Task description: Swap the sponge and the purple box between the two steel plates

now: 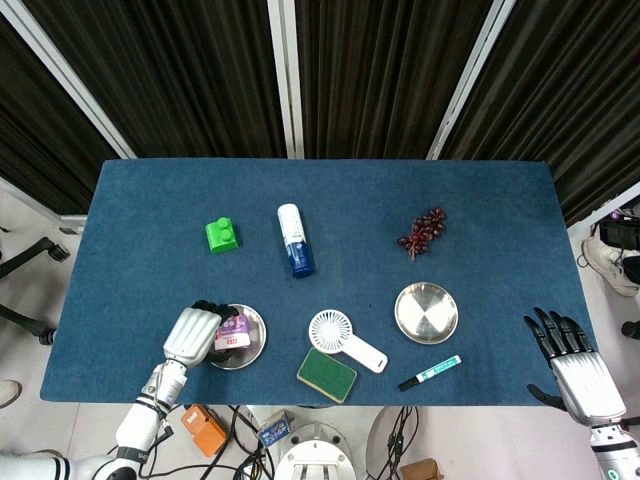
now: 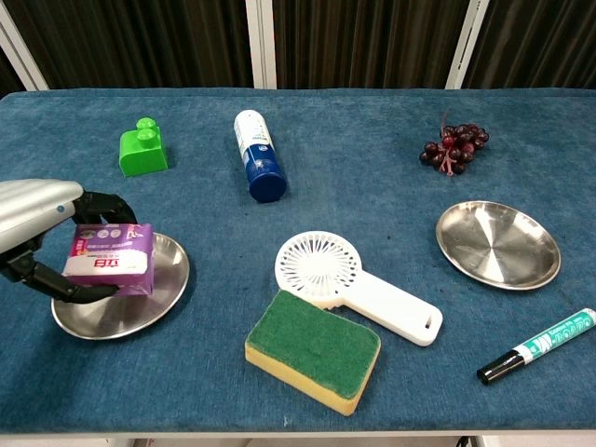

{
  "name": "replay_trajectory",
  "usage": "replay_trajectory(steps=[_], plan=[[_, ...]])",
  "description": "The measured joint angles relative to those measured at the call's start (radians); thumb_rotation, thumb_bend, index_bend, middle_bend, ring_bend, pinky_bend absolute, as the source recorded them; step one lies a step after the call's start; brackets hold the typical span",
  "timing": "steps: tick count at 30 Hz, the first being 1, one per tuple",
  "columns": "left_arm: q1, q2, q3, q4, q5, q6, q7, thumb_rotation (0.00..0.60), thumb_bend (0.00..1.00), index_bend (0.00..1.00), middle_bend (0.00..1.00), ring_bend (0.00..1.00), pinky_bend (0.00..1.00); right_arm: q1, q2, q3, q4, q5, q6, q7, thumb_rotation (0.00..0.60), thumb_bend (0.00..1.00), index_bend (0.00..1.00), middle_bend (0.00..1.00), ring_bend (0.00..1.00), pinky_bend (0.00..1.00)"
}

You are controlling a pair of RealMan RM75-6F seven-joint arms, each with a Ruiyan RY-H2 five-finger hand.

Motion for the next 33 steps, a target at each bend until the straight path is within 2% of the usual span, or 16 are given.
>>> replay_trajectory(steps=[4,9,14,20,23,27,33], plan=[[0.008,0.030,0.008,-0.015,0.002,-0.011,0.003,0.550,0.13,0.30,0.29,0.24,0.29,0.004,-0.011,-0.003,0.002,-0.018,-0.001,-0.016,0.600,0.23,0.00,0.00,0.00,0.13],[0.015,0.075,0.014,-0.054,-0.016,-0.028,0.037,0.542,0.04,0.23,0.21,0.17,0.29,0.015,-0.022,-0.010,0.005,-0.041,-0.015,-0.026,0.600,0.23,0.00,0.00,0.00,0.13],[0.014,0.110,0.013,-0.086,-0.028,-0.045,0.055,0.528,0.03,0.22,0.17,0.14,0.29,0.025,-0.027,-0.016,0.004,-0.067,-0.019,-0.021,0.600,0.23,0.00,0.00,0.00,0.13],[0.032,0.163,0.008,-0.153,0.064,0.015,0.031,0.524,0.05,0.22,0.17,0.14,0.29,0.092,-0.020,-0.018,-0.039,-0.152,-0.070,-0.055,0.600,0.23,0.00,0.00,0.00,0.12],[0.053,0.217,0.003,-0.195,0.111,0.073,0.017,0.523,0.05,0.22,0.17,0.14,0.29,0.150,-0.009,-0.013,-0.109,-0.189,-0.147,-0.108,0.600,0.23,0.00,0.00,0.00,0.11],[0.100,0.294,-0.010,-0.215,0.129,0.152,-0.015,0.523,0.07,0.22,0.17,0.14,0.29,0.235,-0.001,0.001,-0.216,-0.219,-0.290,-0.191,0.600,0.23,0.00,0.00,0.00,0.04],[0.162,0.351,-0.037,-0.150,0.117,0.238,-0.067,0.519,0.10,0.22,0.17,0.14,0.28,0.365,-0.009,0.042,-0.360,-0.198,-0.556,-0.349,0.600,0.23,0.00,0.00,0.00,0.00]])
